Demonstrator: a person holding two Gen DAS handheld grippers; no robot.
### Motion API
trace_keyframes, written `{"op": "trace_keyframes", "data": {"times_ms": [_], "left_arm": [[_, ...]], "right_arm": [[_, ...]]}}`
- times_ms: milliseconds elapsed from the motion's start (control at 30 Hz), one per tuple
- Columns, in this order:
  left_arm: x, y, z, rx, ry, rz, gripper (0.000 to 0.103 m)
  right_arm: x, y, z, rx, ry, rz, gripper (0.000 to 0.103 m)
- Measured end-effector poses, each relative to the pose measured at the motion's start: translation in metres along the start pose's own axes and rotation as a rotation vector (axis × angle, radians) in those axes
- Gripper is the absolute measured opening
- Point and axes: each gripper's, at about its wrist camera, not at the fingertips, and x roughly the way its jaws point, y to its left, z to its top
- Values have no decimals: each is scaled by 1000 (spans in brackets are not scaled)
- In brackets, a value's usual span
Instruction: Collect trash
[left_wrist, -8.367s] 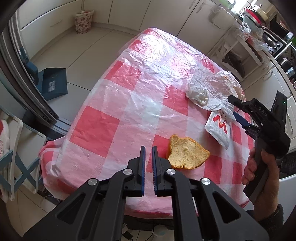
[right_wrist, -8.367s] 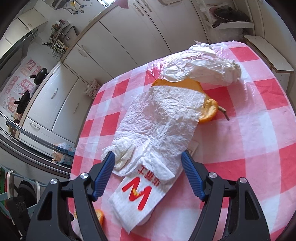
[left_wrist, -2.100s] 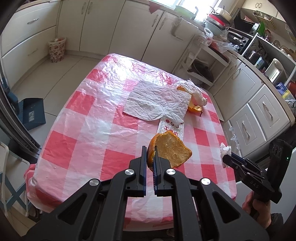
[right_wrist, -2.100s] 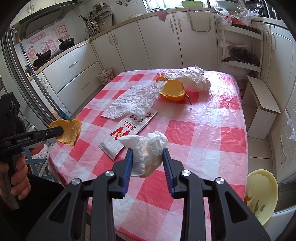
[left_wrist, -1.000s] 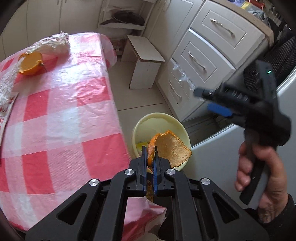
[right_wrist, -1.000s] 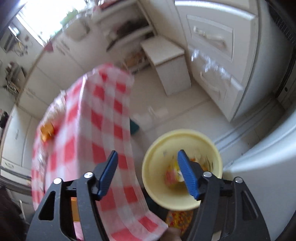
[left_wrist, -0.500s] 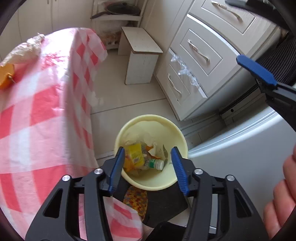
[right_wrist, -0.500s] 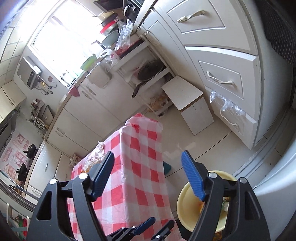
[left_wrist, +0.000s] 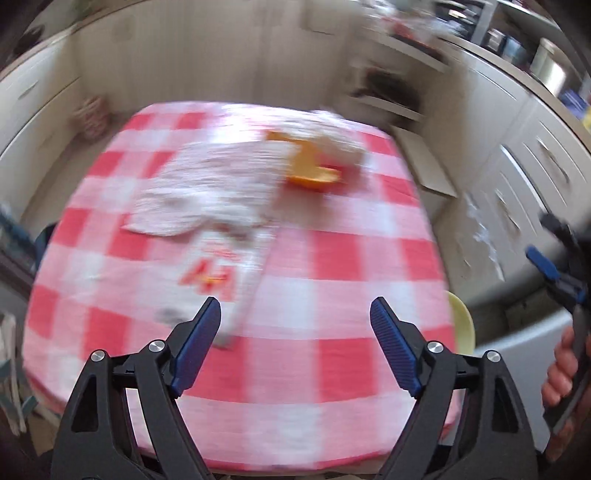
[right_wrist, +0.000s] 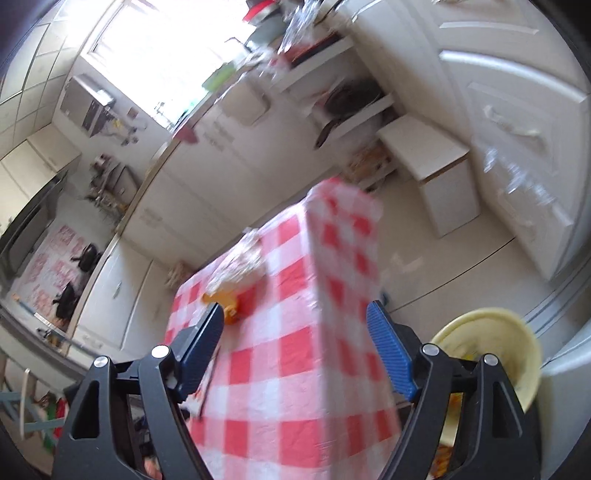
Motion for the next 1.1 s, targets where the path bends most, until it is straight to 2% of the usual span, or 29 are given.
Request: {"op": "trace_keyframes", "data": {"times_ms": [167,333,433,500,667,900,933,967,1000,1067,1100], "left_arm": [[2,83,25,-213,9,19,79],[0,126,24,-269,-13,38,80],[10,151,14,-328,36,55,80],[11,163,9,-371,55,15,80],[-6,175,11,-320,22,26,80],[-17,208,8,-349,49,-15,81],[-17,210,8,-351,52,-19,81],[-17,211,8,-349,53,-20,81],[-18,211,7,-345,55,-22,81],[-16,208,8,-321,67,-26,81],[-14,206,8,-307,75,-27,81]], "right_arm": [[55,63,-26,-167,141,21,77],[118,119,-57,-286,273,32,76],[146,139,-67,-302,291,23,77],[161,148,-69,-297,289,17,76],[198,162,-71,-221,290,22,77],[233,177,-76,-207,271,-18,74],[235,178,-77,-213,271,-16,66],[239,179,-77,-219,275,-14,54],[242,179,-76,-218,277,-10,47],[243,178,-75,-200,282,20,21],[241,179,-75,-189,282,45,15]]}}
